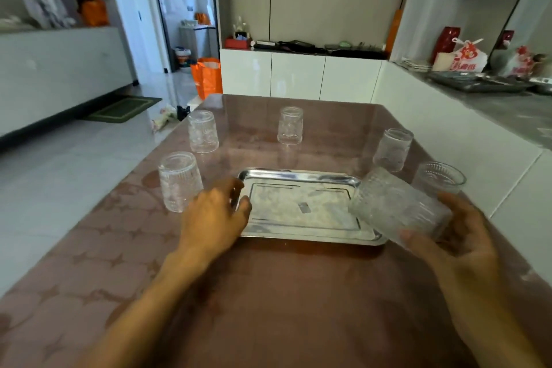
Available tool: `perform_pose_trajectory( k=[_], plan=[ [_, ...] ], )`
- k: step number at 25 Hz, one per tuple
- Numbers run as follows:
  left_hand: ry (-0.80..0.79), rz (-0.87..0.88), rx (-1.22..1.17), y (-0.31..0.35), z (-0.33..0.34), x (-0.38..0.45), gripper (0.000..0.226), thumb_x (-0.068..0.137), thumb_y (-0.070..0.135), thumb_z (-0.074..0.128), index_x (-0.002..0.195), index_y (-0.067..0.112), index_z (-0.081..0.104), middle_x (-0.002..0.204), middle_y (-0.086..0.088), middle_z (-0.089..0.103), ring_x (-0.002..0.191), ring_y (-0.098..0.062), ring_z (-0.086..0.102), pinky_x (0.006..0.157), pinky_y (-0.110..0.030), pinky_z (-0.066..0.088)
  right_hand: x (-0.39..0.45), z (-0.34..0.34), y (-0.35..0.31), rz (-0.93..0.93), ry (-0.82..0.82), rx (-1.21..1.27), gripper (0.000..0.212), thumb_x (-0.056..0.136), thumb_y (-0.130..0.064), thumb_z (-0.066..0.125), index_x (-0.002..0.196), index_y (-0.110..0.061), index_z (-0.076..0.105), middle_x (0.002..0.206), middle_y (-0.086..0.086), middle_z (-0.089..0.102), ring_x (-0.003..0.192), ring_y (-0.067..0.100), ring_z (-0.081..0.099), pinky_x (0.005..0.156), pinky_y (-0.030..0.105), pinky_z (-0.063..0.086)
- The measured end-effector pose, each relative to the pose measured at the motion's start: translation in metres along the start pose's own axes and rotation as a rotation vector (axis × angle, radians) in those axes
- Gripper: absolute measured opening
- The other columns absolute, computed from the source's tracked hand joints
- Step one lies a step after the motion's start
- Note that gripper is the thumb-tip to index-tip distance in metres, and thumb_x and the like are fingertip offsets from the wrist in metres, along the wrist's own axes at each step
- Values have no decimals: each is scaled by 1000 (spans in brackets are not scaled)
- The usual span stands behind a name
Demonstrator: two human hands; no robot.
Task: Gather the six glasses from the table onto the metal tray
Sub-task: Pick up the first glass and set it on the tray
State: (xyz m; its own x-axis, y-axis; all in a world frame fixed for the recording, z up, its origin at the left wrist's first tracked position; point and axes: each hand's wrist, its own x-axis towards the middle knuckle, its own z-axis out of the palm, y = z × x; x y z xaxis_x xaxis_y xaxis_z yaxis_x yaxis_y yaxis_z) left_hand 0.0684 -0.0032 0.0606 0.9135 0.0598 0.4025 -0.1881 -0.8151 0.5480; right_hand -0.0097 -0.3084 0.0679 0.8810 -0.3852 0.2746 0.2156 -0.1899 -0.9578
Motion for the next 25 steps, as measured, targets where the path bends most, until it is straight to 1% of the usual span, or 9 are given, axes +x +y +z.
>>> perform_pose_trajectory(
  k=[2, 3, 5, 9, 13, 14, 18, 20, 25],
  plan=[
    [-42, -121, 146, -15, 12, 21, 35, 91, 33, 59, 116, 11, 65, 107, -15, 74, 95, -37, 68, 82, -48, 57, 26, 29, -11, -75, -10, 66, 64, 51, -50, 89, 108, -46, 63, 102, -23, 72, 85, -1, 70, 57, 13, 54],
    [-88, -182, 170, -21, 19, 27, 35, 91, 35, 57, 113, 9, 65, 108, -17, 73, 97, -38, 67, 84, -48, 56, 40, 48, -15, -92, -29, 60, 61, 53, -49, 87, 108, -41, 63, 100, -19, 73, 84, 1, 71, 57, 15, 54],
    [-138, -237, 124, -30, 29, 31, 32, 91, 37, 56, 102, 10, 66, 102, -16, 74, 92, -37, 68, 81, -45, 56, 63, 90, -16, -110, -97, -17, 57, 58, -46, 86, 108, -33, 62, 94, -13, 74, 80, 2, 71, 56, 15, 53],
    [-96, -218, 21, -43, 39, 33, 22, 90, 31, 55, 92, 14, 68, 86, -12, 76, 79, -33, 69, 73, -44, 58, 92, 159, 0, -185, -187, -239, 45, 64, -46, 85, 102, -30, 65, 100, -6, 70, 79, 8, 66, 55, 14, 49],
    [-66, -183, 45, -49, 45, 35, 24, 92, 30, 53, 91, 10, 67, 83, -14, 74, 76, -35, 68, 70, -45, 57, 106, 206, 18, -225, -241, -383, 49, 64, -58, 79, 104, -34, 64, 105, 0, 66, 91, 17, 63, 71, 35, 58],
    [-63, -170, 46, -50, 46, 36, 25, 92, 30, 53, 91, 9, 67, 83, -14, 74, 75, -36, 68, 70, -45, 57, 108, 215, 22, -247, -255, -396, 49, 65, -58, 79, 104, -34, 64, 105, 0, 65, 93, 19, 61, 72, 34, 57],
    [-83, -127, 24, -52, 47, 37, 23, 93, 28, 55, 95, 10, 67, 84, -13, 75, 75, -34, 69, 73, -46, 57, 110, 238, 32, -383, -262, -467, 48, 69, -57, 77, 107, -31, 62, 102, -6, 61, 98, 19, 54, 66, 22, 38],
    [-72, -122, 32, -54, 47, 38, 23, 93, 29, 54, 96, 10, 67, 85, -13, 75, 75, -34, 69, 72, -45, 57, 110, 242, 37, -430, -283, -452, 49, 70, -55, 77, 107, -31, 57, 102, -11, 59, 96, 16, 56, 66, 20, 38],
    [-47, -112, 59, -56, 51, 37, 24, 93, 29, 53, 98, 11, 67, 87, -13, 76, 77, -35, 69, 73, -43, 56, 111, 237, 42, -375, -391, -367, 54, 70, -49, 81, 110, -39, 46, 115, -14, 56, 101, 10, 54, 73, 19, 43]
  ],
)
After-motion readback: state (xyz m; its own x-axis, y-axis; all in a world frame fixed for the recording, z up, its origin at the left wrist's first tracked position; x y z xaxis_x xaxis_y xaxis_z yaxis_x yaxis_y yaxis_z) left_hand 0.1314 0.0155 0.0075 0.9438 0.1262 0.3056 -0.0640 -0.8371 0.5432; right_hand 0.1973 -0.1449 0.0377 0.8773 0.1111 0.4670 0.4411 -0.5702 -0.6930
